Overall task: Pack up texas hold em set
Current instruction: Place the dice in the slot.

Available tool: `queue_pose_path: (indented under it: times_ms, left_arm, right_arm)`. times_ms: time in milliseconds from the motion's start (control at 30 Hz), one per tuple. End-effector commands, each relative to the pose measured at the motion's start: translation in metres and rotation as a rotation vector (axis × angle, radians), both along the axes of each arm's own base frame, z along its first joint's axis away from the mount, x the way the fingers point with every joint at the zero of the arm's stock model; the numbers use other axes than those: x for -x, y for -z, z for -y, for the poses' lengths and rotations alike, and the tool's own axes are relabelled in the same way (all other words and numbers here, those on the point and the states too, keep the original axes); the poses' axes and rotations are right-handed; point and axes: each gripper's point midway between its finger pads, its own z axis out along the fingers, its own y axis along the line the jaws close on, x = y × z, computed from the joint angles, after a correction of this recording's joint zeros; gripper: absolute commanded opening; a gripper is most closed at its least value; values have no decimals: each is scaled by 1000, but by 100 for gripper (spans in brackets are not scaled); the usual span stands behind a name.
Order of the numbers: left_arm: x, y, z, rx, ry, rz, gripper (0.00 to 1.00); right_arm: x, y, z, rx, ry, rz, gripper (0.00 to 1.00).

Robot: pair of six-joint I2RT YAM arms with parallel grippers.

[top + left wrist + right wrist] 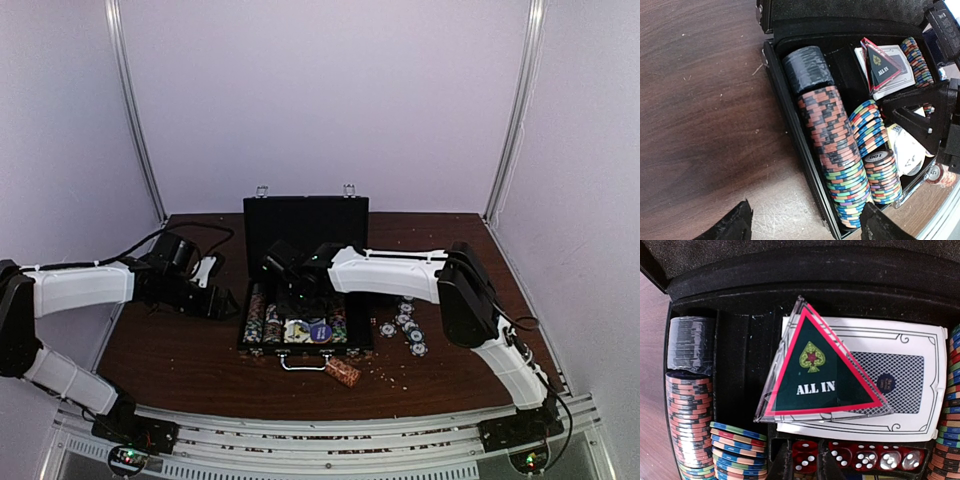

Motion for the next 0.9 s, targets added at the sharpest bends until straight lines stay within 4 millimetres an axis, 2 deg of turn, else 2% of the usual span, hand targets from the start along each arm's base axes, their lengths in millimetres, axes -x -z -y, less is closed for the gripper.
queue_pose_path:
  times_ms: [0, 67, 233, 533, 867]
  left_arm:
    - [-12, -10, 2, 10, -9, 33, 77]
    - [-13, -10, 3, 9, -7, 33, 77]
    - [-13, -11, 2, 11, -8, 35, 77]
    - [-11, -15, 1, 16, -12, 46, 77]
    - [-10, -16, 1, 21, -13, 46, 78]
  right_arm:
    - [-6, 14, 24, 106, 39, 0, 15]
    - [-6, 12, 23, 100, 37, 5, 21]
    - [-9, 2, 17, 65, 34, 18, 29]
    - [-13, -23, 10, 7, 29, 53, 37]
    - [-10, -28, 10, -2, 20, 59, 52]
